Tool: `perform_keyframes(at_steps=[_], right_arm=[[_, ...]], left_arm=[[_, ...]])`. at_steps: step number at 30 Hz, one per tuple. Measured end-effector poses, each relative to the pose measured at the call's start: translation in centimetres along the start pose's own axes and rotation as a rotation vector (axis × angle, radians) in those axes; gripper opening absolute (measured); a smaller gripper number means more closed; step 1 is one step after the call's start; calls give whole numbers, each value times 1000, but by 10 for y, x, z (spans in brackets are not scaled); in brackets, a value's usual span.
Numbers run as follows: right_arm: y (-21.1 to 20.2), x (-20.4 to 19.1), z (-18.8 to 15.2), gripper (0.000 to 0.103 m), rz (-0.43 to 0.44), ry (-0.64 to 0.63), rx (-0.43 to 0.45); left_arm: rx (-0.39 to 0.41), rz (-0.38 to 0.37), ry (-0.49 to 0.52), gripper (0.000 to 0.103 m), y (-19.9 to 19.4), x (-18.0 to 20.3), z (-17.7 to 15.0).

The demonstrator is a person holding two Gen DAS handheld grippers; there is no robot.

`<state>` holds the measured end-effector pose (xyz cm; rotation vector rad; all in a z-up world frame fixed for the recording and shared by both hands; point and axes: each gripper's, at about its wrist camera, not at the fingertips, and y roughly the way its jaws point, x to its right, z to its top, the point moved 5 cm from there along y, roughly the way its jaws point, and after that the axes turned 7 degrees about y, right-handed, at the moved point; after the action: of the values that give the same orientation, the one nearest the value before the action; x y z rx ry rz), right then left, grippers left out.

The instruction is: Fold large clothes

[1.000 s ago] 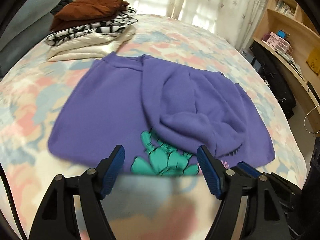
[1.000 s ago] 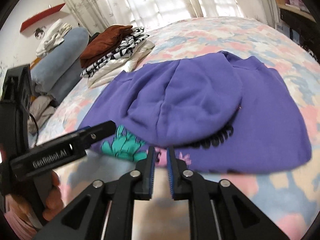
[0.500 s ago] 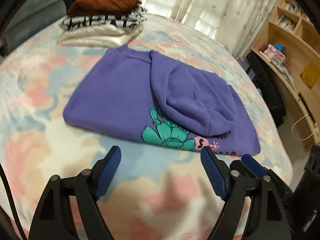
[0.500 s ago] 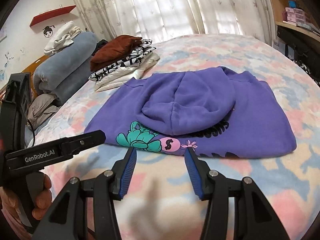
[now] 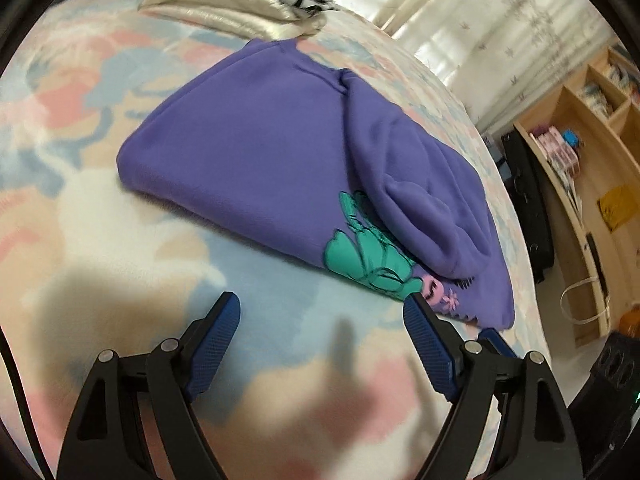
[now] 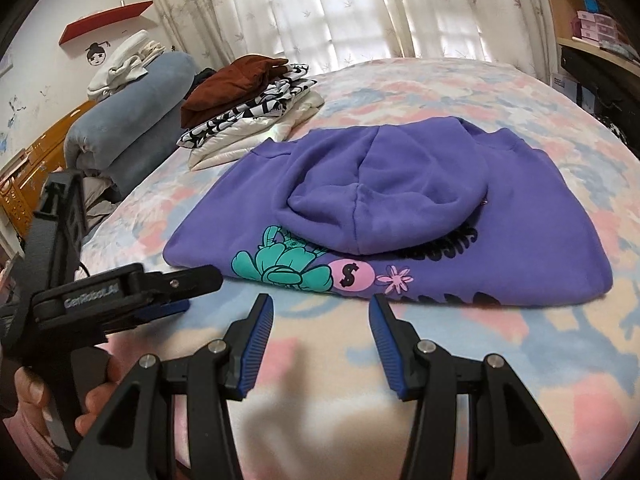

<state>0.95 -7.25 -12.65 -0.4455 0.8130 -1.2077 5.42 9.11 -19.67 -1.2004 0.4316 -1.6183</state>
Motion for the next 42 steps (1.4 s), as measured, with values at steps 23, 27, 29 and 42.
perform_keyframes(at_steps=[23,27,29,42], right_arm=[[61,14,85,11,-56,37,91],[101,20,94,5,-113,19,41],[123,26,85,5,-122,25,-21],[130,47,80,5,23,159,-60]], left_arm=[[216,1,-198,32,67,-62,100],[285,41,-86,17,53,-47,108],[332,86,18,16,41,-26,112],[446,96,558,16,7,139,121]])
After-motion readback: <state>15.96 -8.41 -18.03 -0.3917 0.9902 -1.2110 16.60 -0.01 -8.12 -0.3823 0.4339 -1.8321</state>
